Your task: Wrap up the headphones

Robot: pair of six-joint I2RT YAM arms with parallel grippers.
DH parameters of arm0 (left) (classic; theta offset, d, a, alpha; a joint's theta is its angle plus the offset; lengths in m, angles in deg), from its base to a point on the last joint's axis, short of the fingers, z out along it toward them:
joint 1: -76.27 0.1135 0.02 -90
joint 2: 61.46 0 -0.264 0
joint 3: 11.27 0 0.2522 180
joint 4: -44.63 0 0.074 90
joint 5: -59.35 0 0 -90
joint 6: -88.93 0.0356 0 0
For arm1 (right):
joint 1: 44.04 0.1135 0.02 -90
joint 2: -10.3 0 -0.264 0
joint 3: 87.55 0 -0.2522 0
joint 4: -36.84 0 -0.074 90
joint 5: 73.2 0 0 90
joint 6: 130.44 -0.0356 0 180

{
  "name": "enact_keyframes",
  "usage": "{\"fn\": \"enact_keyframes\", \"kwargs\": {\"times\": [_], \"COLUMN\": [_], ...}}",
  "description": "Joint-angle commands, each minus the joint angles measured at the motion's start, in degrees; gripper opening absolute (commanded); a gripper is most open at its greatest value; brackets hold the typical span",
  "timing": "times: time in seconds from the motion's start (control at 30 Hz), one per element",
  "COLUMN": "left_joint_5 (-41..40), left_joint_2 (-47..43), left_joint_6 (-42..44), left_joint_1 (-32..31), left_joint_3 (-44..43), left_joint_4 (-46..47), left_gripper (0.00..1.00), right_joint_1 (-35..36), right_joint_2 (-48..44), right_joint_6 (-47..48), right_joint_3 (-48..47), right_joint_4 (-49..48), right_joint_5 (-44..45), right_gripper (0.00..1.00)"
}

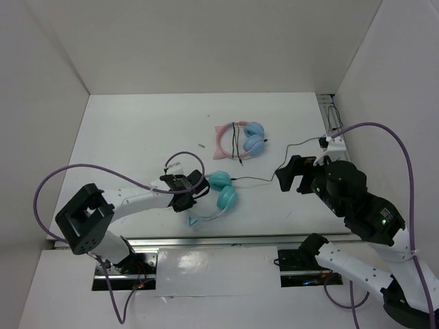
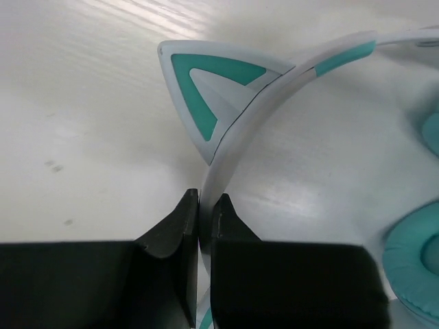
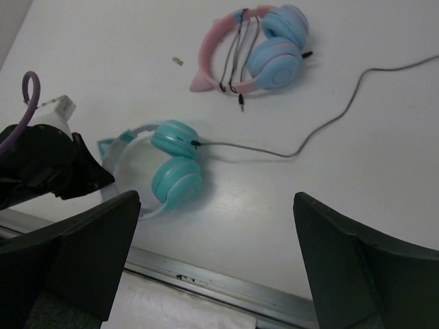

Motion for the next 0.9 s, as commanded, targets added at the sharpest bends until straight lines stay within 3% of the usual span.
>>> {"fn": "enact_keyframes", "kwargs": {"times": [0.0,0.1,0.3,0.37,0.6,0.87], "left_joint_5": [-6.2,-12.5,-19.0,-17.6,-15.4,-11.3], "left_joint_2": [-7.3,-15.5,-28.9,-29.6,-29.0,-29.5], "left_joint_6": [0.7,2.6,17.5,25.0,33.7,38.8], "left_joint_1": [-1.2,-1.2,0.5,5.2,14.8,20.0], "left_joint_3": [-5.8,-13.4,-28.2,-31.8,-41.4,-48.9], "left_joint_4": [-17.5,-30.0,-38.2,-39.0,-43.6,-43.1], "left_gripper": [0.0,0.0,0.0,0.0,0.0,0.0], "right_joint_1": [0.3,0.3,0.3,0.3,0.3,0.3], "right_joint_2": [-1.5,-3.1,1.2,3.6,13.9,27.9], "right_joint_6": [2.2,3.6,8.4,12.3,22.5,22.5], "right_joint_3": [5.7,12.2,19.1,19.1,19.1,19.1], "right_joint_4": [-10.1,-20.8,-44.8,-48.4,-58.6,-64.7], "right_joint_5": [-7.3,-12.8,-26.1,-28.3,-33.1,-44.1], "right_gripper": [1.0,1.0,1.0,1.0,1.0,0.92]}}
